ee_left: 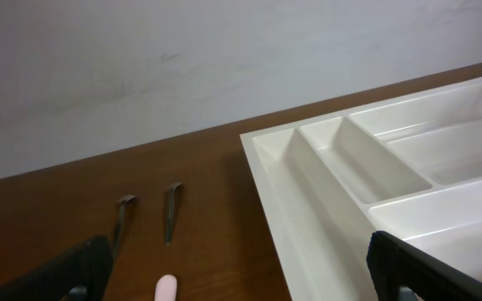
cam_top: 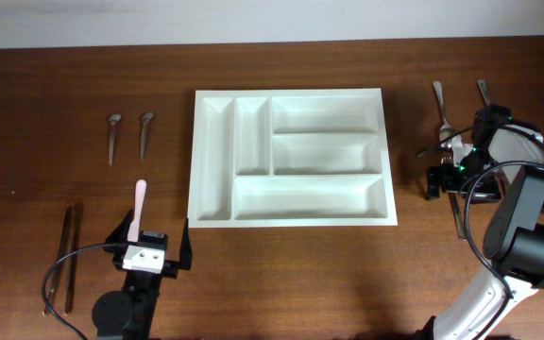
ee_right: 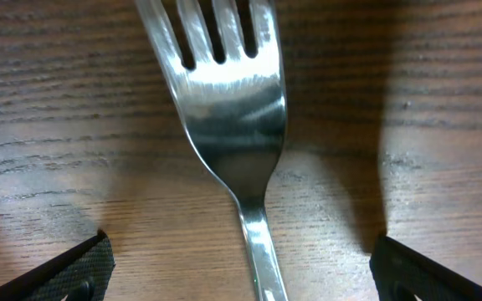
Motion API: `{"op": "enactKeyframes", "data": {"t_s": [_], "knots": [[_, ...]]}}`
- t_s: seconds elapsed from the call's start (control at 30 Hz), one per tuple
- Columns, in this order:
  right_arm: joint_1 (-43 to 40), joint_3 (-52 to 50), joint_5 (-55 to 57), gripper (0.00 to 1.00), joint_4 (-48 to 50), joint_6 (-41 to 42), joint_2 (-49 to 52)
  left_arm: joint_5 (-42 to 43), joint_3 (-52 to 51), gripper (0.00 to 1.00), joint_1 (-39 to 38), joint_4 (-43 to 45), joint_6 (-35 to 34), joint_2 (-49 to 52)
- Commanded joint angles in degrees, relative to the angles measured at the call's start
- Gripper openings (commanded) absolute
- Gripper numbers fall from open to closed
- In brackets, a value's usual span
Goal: Pack container
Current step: 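Lower the right gripper onto the fork handle and close it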
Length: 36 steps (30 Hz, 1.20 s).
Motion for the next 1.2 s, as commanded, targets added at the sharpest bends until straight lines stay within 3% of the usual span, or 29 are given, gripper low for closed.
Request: {"op": "enactKeyframes", "data": {"t_s": [0.0, 0.17, 0.37, 0.63, 0.83, 0.97, 1.07, 1.13, 1.17], "knots": [[-0.28, -1.60, 1.86, 0.99, 2.10, -1.07, 1.40, -0.22, -0.33, 0.99, 0.37, -0.13, -0.70, -0.55], [-0.28, -1.60, 2.01, 0.99, 3.74, -5.49, 1.40, -0.22, -0.33, 0.99, 0.37, -0.13, -0.70, -0.55], [-0.28, -1.60, 8.02, 0.99, 4.04, -5.60, 1.42, -0.22, -0.33, 0.99, 0.37, -0.13, -0.70, -0.55], [-0.28, -1.62, 8.00, 1.00, 3.91, -7.32, 1.42, -0.22, -0.33, 0.99, 0.37, -0.13, -0.70, -0.55], [-0.28, -1.62, 8.00, 0.94, 3.74, -7.34, 1.42, -0.22, -0.33, 0.99, 0.37, -0.13, -0.70, -0.55], [-0.28, -1.62, 7.98, 0.82, 3.30, -7.32, 1.42, -0.22, -0.33, 0.99, 0.37, -0.13, -0.70, -0.55], [-0.28, -1.62, 7.96, 0.64, 3.28, -7.30, 1.42, -0.22, -0.33, 0.99, 0.37, -0.13, -0.70, -0.55], [-0.28, -1.62, 7.96, 0.44, 3.28, -7.28, 1.42, -0.22, -0.33, 0.99, 0.37, -0.13, -0.70, -0.55], [-0.28, -1.62, 7.96, 0.44, 3.30, -7.28, 1.42, -0.22, -0.33, 0.99, 0.37, -0.15, -0.70, -0.55]]}}
